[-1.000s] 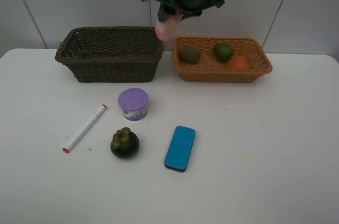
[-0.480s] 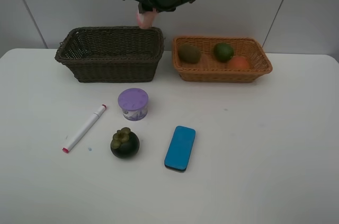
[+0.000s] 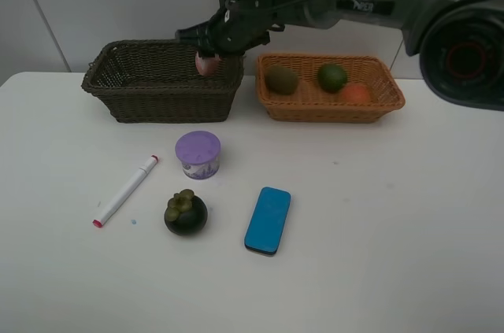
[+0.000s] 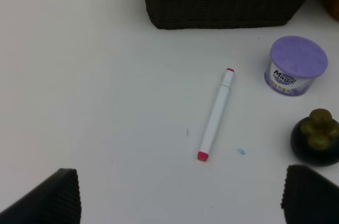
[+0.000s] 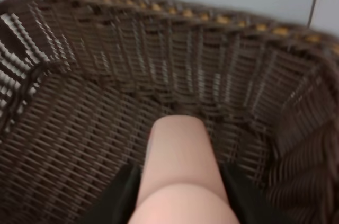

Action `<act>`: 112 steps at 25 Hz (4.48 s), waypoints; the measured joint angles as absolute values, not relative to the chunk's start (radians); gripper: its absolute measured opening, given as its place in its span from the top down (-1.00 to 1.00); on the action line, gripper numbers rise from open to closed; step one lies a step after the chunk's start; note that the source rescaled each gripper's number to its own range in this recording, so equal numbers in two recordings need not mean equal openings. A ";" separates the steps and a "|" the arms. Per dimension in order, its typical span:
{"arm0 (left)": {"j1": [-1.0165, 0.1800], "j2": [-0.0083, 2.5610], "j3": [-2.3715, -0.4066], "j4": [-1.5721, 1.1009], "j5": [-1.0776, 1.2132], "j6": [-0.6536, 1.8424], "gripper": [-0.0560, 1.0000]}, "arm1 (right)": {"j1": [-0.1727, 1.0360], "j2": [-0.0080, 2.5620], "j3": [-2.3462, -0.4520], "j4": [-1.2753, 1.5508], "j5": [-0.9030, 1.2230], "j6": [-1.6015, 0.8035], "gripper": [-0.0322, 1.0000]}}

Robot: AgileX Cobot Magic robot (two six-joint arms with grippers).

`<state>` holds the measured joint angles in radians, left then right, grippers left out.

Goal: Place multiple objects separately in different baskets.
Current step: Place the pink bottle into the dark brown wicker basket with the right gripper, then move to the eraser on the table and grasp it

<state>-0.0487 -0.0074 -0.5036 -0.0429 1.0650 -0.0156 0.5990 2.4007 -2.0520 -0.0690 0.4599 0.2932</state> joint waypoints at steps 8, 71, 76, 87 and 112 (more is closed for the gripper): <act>-0.049 -0.007 -0.504 -0.043 1.065 -0.016 -1.00 | 0.599 2.433 -2.054 -0.058 0.436 0.293 0.94; -0.049 -0.007 -0.504 -0.043 1.065 -0.016 -1.00 | 0.623 2.148 -2.053 -0.051 1.219 0.288 -1.00; -0.049 -0.007 -0.504 -0.043 1.065 -0.016 -1.00 | 0.632 2.097 -1.999 -0.034 1.219 0.543 -1.00; -0.049 -0.007 -0.504 -0.043 1.065 -0.016 -1.00 | 0.659 1.965 -1.618 -0.046 1.219 0.739 -1.00; -0.049 -0.007 -0.504 -0.043 1.065 -0.016 -1.00 | 0.717 1.939 -1.213 0.065 0.855 0.757 -1.00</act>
